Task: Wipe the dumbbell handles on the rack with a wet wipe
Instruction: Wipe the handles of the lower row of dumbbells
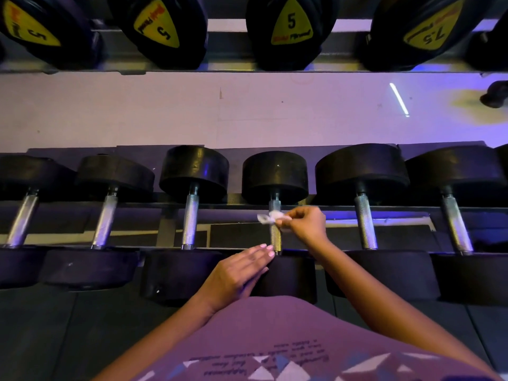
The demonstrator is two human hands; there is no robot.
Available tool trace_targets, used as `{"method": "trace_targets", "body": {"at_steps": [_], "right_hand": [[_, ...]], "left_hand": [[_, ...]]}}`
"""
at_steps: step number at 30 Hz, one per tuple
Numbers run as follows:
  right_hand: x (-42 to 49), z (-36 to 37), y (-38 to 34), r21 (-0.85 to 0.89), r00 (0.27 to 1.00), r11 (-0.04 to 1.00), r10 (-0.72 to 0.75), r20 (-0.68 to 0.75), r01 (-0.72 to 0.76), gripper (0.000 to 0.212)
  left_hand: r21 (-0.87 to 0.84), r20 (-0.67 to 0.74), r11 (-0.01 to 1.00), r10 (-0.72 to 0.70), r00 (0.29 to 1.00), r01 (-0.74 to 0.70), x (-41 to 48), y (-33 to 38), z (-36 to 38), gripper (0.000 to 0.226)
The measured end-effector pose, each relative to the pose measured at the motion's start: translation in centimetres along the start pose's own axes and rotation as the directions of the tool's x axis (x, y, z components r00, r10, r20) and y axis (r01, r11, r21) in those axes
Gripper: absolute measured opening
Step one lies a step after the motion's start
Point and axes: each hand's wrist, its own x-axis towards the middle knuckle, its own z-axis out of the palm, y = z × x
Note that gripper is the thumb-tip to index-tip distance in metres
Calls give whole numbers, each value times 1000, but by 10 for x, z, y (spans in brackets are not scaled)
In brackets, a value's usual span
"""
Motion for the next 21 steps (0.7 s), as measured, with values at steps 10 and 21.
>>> {"method": "trace_targets", "body": {"at_steps": [10,21], "right_hand": [[3,-4,-6,-128,990,991,47,132,-30,18],[-5,-5,4,-31,993,998,65,94,-62,15]], "left_hand": [[-10,-19,1000,7,1000,-8,-1,2,1,36],[-225,-40,962,-165,986,152,3,3,-2,31]]}}
